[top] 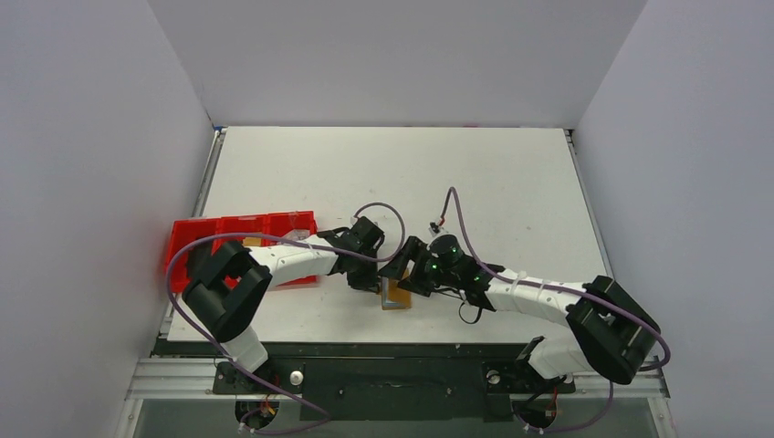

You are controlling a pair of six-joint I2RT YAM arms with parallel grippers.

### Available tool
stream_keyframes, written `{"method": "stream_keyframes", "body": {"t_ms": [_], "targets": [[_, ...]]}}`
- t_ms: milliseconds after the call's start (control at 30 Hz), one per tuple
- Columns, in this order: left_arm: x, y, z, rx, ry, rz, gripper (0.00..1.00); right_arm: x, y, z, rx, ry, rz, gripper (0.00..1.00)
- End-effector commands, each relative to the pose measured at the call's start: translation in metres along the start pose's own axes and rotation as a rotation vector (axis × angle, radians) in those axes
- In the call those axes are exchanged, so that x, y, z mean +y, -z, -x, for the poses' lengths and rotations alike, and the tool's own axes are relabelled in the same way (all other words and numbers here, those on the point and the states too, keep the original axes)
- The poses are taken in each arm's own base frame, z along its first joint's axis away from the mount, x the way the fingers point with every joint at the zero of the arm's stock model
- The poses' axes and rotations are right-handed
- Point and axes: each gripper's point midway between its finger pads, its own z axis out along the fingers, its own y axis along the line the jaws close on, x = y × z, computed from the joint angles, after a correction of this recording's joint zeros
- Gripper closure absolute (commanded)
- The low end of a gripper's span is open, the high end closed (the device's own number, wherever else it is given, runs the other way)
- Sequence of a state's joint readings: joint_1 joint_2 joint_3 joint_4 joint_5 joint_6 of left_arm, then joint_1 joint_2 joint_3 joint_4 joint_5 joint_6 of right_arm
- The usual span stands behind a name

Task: Take the credit cards out of the card holder
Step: Close the card holder at the center of the board.

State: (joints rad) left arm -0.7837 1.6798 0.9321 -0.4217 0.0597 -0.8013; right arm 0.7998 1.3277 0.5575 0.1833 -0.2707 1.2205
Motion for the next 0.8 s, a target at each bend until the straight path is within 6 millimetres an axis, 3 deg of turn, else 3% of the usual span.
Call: {"method": "stream_keyframes", "body": {"t_ms": [0, 333, 533, 767], "targets": [[0.021, -0.015, -0.014, 0.033, -0.024, 0.08, 1.0, 0.019, -0.013, 0.007, -0.025, 0.018, 0.051, 0.3], [0.015, -0.006, -0.016, 0.025, -0.001, 0.039, 1.0, -0.009, -0.029, 0.003, -0.037, -0.042, 0.002, 0.31], [0.013, 0.005, -0.007, -0.004, 0.022, 0.018, 1.0, -0.041, -0.033, -0.001, -0.047, -0.06, -0.11, 0.31], [0.016, 0.034, 0.012, -0.071, 0.057, -0.004, 0.89, -0.083, -0.031, -0.006, -0.05, -0.066, -0.272, 0.31]]}}
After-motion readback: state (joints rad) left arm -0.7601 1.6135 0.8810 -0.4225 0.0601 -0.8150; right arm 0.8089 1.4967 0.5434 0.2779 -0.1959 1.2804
